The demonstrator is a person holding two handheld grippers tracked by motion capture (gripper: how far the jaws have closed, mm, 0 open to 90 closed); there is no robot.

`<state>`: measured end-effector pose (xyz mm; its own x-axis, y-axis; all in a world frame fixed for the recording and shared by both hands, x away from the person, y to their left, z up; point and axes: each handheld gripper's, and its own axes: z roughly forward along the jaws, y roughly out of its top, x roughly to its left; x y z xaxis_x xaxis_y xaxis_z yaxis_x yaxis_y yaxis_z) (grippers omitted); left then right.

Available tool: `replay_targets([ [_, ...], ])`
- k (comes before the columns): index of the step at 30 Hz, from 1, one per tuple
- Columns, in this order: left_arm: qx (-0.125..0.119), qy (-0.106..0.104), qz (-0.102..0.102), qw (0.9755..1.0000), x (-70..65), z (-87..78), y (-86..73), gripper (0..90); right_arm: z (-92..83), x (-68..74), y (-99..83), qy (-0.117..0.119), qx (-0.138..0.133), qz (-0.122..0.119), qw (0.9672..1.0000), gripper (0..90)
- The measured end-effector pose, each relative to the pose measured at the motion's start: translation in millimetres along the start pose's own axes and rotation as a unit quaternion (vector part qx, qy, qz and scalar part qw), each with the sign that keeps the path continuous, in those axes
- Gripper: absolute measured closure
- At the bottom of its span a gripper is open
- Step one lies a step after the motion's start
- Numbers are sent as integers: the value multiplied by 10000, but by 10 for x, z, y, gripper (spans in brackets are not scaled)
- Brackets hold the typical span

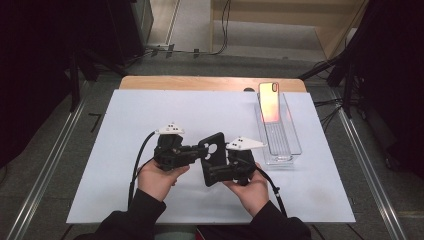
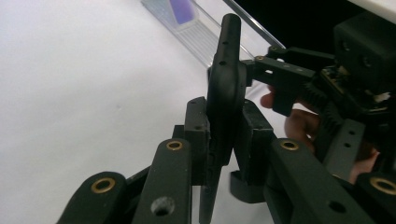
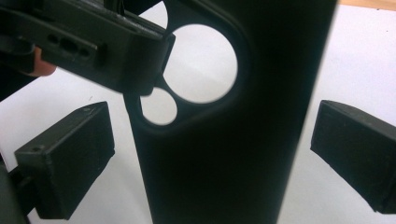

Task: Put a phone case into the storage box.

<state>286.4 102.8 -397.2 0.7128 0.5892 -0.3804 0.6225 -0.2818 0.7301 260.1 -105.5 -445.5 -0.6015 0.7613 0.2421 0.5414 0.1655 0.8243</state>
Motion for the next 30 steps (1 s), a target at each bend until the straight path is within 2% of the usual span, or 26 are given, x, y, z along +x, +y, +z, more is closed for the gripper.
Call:
replay_targets([
  [6, 38, -35, 87, 9999, -61, 40, -11, 768, 19, 2, -4, -57, 15, -27, 10000, 0],
  [7, 54, -37, 110, 9999, -73, 49, -13, 768, 15, -1, -7, -52, 12, -37, 10000, 103],
  [8, 54, -37, 110, 9999, -73, 49, -13, 768, 15, -6, -7, -37, 9, -45, 10000, 115],
  [18, 43, -68, 163, 9998, -79, 39, -11, 755, 8, -10, 9, 31, 84, -122, 9999, 135],
  [20, 37, -16, 216, 9998, -89, 36, -2, 670, 9, -8, 9, 20, 84, -167, 9998, 135],
  [23, 36, -145, 19, 9999, -60, 32, 16, 578, 30, -18, 0, 10, 155, -188, 9997, 135],
  [26, 38, -204, -87, 9997, -28, 11, 27, 515, 43, -29, -6, -2, 210, -165, 9996, 135],
  [30, 38, -239, -126, 9996, -3, -11, 36, 463, 30, -51, 4, -10, 191, -180, 9997, 135],
])
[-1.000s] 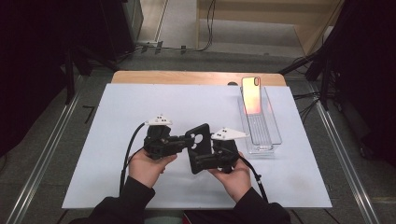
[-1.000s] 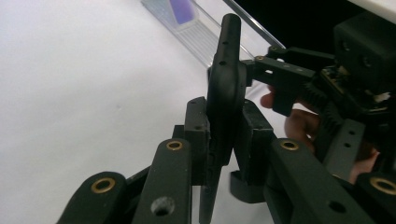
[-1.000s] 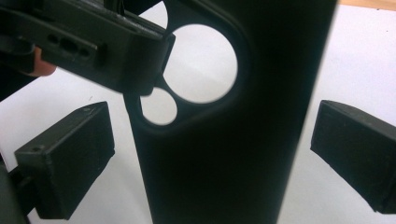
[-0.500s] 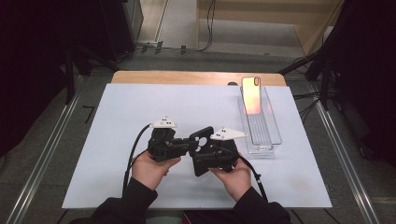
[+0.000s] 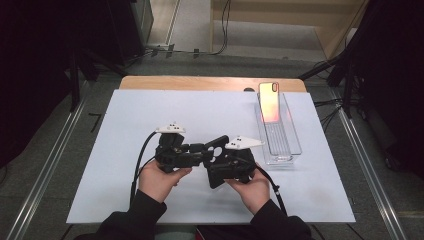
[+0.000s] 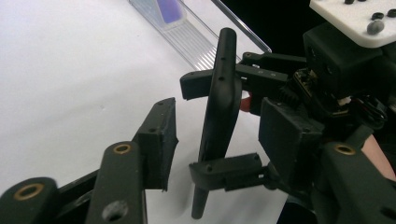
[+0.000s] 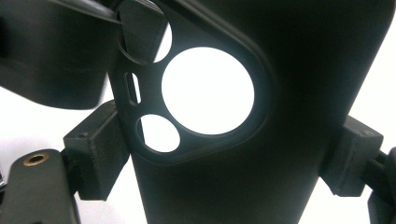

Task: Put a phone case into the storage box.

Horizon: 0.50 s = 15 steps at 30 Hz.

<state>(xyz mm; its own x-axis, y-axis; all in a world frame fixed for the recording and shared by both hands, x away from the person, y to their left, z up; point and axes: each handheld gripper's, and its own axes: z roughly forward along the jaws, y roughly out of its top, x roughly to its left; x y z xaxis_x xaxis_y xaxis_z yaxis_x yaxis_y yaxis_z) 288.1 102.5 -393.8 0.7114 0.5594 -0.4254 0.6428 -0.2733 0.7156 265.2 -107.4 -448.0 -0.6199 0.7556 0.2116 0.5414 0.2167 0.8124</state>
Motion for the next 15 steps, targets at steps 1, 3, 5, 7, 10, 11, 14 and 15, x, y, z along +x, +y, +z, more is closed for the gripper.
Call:
replay_targets([
  [1, -8, -26, 9, 10000, 12, -20, 4, 455, -4, -13, 1, -22, -2, -15, 10000, 136],
  [3, -32, -11, 13, 10000, 12, -29, 5, 423, -10, -28, 2, -43, -4, -23, 10000, 135],
  [5, -38, 56, 89, 9999, 13, -57, 17, 407, -22, -81, 6, -83, 2, 28, 10000, 136],
  [7, -54, -40, 83, 9999, 33, -66, 22, 370, -32, -111, 10, -97, -2, 54, 9999, 136],
  [10, 4, -116, 112, 9999, 61, -63, 15, 356, -48, -133, 16, -112, -17, 51, 9999, 136],
  [11, 115, -157, 176, 9997, 90, -59, 2, 335, -65, -149, 22, -121, -7, 32, 9999, 136],
  [14, 268, -105, 274, 9992, 116, -55, -27, 335, -87, -186, 27, -75, 42, 7, 10000, 135],
  [15, 305, -91, 316, 9990, 126, -54, -37, 336, -92, -202, 28, -47, 65, 15, 10000, 135],
])
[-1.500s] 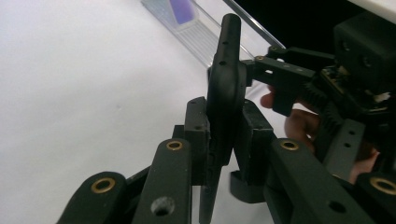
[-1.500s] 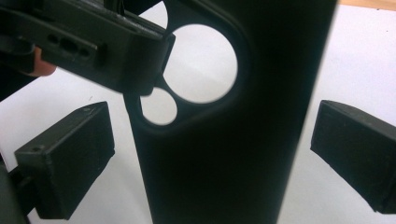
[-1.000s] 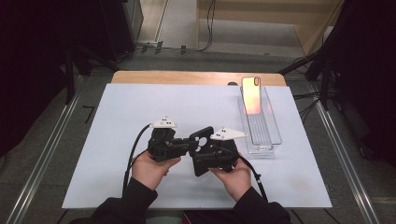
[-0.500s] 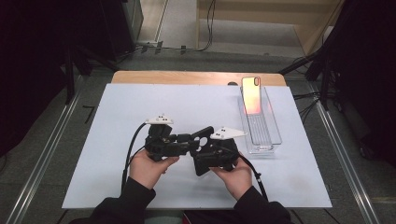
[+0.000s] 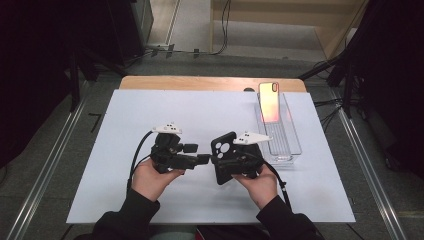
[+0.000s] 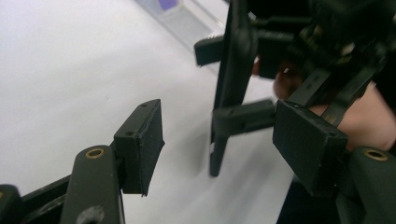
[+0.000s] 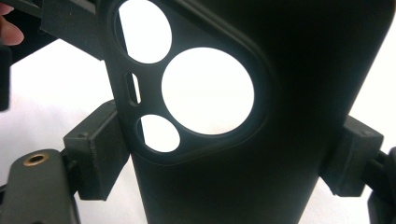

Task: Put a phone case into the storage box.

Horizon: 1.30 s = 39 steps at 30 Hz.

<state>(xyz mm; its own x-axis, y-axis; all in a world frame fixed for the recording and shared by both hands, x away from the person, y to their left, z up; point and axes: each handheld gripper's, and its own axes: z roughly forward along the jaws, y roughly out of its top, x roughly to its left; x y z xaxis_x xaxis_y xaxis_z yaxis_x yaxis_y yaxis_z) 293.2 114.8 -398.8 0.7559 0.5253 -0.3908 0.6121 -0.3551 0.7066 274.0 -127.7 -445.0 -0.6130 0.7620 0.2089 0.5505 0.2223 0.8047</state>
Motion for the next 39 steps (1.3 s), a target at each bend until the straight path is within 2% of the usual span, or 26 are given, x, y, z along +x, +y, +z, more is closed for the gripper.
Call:
replay_targets([
  [5, 23, -154, -3, 9999, 53, 7, -47, 335, -26, -64, 6, 98, 34, 105, 9999, 135],
  [6, 40, -122, 139, 9998, 65, 13, -77, 335, -28, -69, 8, 99, 38, 83, 9999, 135],
  [7, 40, -122, 139, 9998, 65, 13, -77, 335, -28, -69, 8, 99, 38, 83, 9999, 135],
  [8, 45, -66, 290, 9995, 72, 17, -112, 335, -32, -75, 13, 127, 49, 15, 9999, 135],
  [9, 106, -51, 340, 9994, 80, 15, -125, 335, -37, -74, 15, 136, 62, -1, 9999, 135],
  [12, 230, -77, 435, 9988, 113, 15, -175, 335, -43, -80, 19, 297, 71, -59, 9995, 135],
  [15, 295, -155, 462, 9984, 139, 16, -219, 335, -46, -75, 20, 358, 83, -125, 9992, 135],
  [16, 335, -186, 549, 9978, 164, 19, -272, 335, -45, -72, 20, 373, 100, -133, 9992, 135],
  [17, 335, -186, 549, 9978, 164, 19, -272, 335, -45, -72, 20, 373, 100, -133, 9992, 135],
  [18, 389, -151, 682, 9968, 179, 20, -325, 335, -45, -75, 23, 410, 120, -149, 9990, 135],
  [20, 463, -98, 798, 9957, 193, 26, -370, 334, -49, -76, 28, 437, 129, -147, 9989, 135],
  [21, 463, -98, 798, 9957, 193, 26, -370, 327, -52, -78, 32, 450, 126, -159, 9988, 135],
  [22, 551, -141, 903, 9943, 207, 44, -413, 302, -59, -79, 37, 460, 127, -169, 9987, 135],
  [23, 551, -141, 903, 9943, 207, 44, -413, 299, -65, -81, 41, 472, 116, -178, 9987, 135],
  [24, 652, -113, 999, 9928, 210, 51, -451, 299, -72, -80, 45, 477, 119, -175, 9986, 135],
  [25, 681, -94, 1029, 9923, 214, 55, -466, 299, -78, -80, 49, 499, 115, -175, 9985, 135],
  [29, 692, -181, 950, 9929, 249, 44, -514, 299, -105, -73, 64, 523, 91, -221, 9983, 135],
  [31, 677, -177, 940, 9931, 261, 36, -525, 299, -114, -72, 68, 529, 92, -221, 9983, 135],
  [34, 614, -35, 875, 9943, 310, -8, -581, 299, -146, -77, 85, 564, 86, -233, 9981, 135],
  [39, 613, -88, 756, 9952, 355, -58, -647, 298, -186, -92, 114, 654, 120, -259, 9974, 135],
])
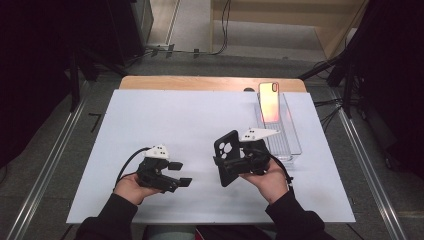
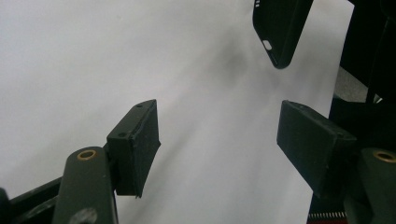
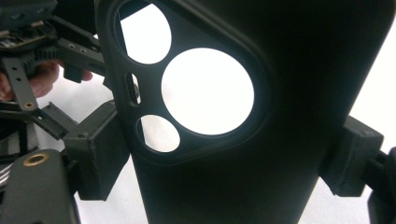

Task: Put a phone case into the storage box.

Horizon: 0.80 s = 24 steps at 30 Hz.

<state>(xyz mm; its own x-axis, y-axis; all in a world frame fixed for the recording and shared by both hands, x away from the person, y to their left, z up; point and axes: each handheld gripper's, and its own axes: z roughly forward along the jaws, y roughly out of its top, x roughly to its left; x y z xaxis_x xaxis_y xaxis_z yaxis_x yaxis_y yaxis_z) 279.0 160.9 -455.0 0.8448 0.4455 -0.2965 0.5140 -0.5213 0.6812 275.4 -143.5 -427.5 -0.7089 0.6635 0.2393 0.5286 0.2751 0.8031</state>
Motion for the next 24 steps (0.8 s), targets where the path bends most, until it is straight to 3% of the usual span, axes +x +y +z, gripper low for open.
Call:
replay_targets([
  [16, 73, 139, -181, 9997, 36, -80, -136, 298, -183, -119, 136, 68, -108, 45, 9999, 135],
  [20, 109, 219, -492, 9985, 68, -106, -162, 298, -273, -176, 209, -27, -173, 86, 9998, 135],
  [24, 26, 286, -578, 9979, 72, -153, -192, 298, -338, -237, 255, -118, -227, 180, 9995, 135],
])
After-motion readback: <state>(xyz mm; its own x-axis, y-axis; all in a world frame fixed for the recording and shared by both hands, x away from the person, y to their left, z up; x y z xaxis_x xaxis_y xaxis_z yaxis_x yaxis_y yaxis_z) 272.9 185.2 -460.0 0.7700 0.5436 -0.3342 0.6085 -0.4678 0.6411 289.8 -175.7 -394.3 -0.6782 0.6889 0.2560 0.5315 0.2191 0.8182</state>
